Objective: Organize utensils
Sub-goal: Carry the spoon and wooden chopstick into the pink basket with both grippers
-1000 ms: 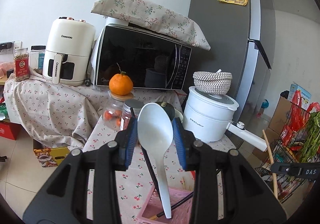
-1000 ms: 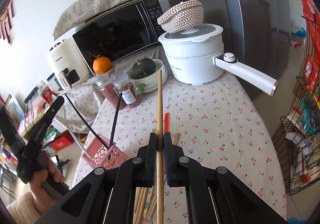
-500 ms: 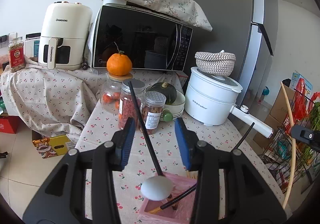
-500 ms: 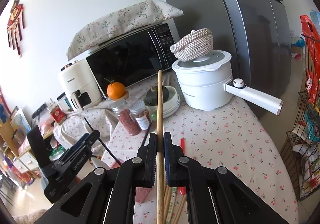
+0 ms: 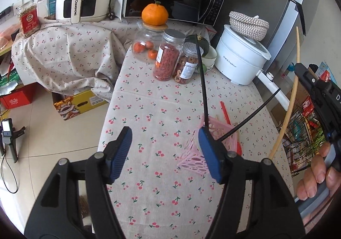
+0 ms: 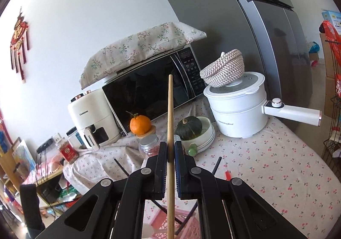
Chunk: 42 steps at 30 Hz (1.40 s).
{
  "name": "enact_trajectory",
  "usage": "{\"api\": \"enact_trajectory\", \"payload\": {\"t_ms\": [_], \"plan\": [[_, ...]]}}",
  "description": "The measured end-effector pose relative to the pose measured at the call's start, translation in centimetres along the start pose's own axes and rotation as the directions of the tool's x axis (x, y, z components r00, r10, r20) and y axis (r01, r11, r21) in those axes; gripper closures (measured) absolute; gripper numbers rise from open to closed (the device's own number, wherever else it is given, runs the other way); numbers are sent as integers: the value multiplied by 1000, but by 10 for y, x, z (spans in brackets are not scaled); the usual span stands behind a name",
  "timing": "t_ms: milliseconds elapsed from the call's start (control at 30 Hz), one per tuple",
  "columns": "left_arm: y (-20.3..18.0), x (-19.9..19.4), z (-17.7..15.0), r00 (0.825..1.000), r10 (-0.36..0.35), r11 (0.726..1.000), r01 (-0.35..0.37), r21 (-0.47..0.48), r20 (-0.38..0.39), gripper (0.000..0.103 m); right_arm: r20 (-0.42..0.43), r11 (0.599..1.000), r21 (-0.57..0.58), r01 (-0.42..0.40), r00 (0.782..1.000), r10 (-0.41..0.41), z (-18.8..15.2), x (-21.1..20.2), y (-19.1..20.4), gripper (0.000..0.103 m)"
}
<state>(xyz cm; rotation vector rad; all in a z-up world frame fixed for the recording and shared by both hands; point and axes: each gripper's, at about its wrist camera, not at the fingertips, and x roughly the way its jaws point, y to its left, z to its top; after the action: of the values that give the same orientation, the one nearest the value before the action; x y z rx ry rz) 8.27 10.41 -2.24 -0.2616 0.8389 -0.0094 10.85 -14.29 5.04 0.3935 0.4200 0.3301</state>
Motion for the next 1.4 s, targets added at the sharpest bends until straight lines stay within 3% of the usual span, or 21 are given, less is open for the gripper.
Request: {"api": "enact_trajectory", "payload": {"t_ms": [200, 367, 533, 800, 967, 1033, 1233, 1400], "plan": [[13, -5, 1, 1000, -15, 1000, 15, -14, -11, 37, 83, 994, 29, 110, 990, -112, -14, 25, 15, 96], [18, -7, 2, 998, -54, 998, 53, -46, -22, 37, 165, 971, 30, 239, 957, -240, -30, 40, 27, 96], [21, -8, 3, 997, -73, 996, 71, -61, -27, 37, 184, 949, 38, 314, 931, -315, -44, 50, 36, 96], [28, -9, 6, 996, -79, 993, 76, -86, -29, 37, 62, 956, 46, 289, 954, -292, -62, 56, 34, 94], [23, -6, 3, 996, -75, 995, 71, -70, -52, 31, 13, 971, 16, 237, 971, -237, -51, 43, 34, 74], [20, -5, 2, 996, -70, 996, 66, -58, -62, 28, -13, 977, 6, 212, 977, -212, -42, 36, 31, 57], [9, -4, -6, 991, -89, 996, 87, -30, -99, 20, -66, 983, -46, 180, 981, -182, -11, 5, 17, 36], [-6, -3, -16, 989, -85, 996, 87, 15, -118, 18, -116, 975, -114, 189, 972, -202, 5, -18, -1, 25]]}}
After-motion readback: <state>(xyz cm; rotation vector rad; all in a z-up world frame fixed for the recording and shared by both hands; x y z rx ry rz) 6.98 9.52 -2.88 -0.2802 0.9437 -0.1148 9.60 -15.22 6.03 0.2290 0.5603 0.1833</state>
